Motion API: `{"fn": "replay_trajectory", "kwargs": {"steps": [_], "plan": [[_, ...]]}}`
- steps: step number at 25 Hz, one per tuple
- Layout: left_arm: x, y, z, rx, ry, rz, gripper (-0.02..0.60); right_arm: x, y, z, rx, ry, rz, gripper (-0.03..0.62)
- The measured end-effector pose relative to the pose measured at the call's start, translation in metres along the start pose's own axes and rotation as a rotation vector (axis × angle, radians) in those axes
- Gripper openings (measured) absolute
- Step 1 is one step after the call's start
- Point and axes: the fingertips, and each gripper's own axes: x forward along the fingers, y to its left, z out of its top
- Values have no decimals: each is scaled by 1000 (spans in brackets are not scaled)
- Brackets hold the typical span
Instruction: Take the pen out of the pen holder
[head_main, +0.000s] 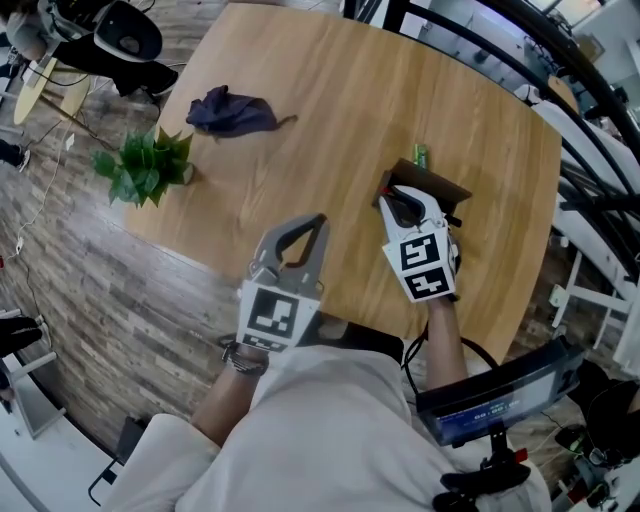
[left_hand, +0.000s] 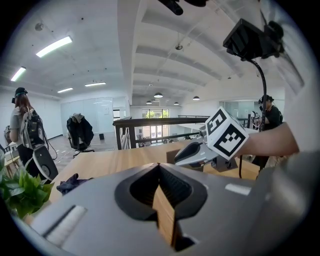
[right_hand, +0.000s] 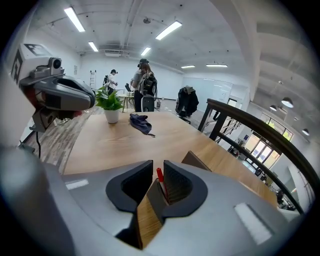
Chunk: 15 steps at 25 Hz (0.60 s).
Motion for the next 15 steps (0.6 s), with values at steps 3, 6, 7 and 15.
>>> {"fn": "replay_trajectory", "kwargs": {"steps": [3,6,7,15], "plan": [[1,2,-4,-8,8,6,-2,6,0,-5,-14,19,-4,69],[1,4,-8,-11,15,13,-2,11,0,-9,-34,38,-9,69],[2,5,-8,-13,17,15,-2,13,1,-10,-43,41,-9,69],[4,12,-18,-29,41,34,-2,22,2,-20,-79,78,-30,67]]}}
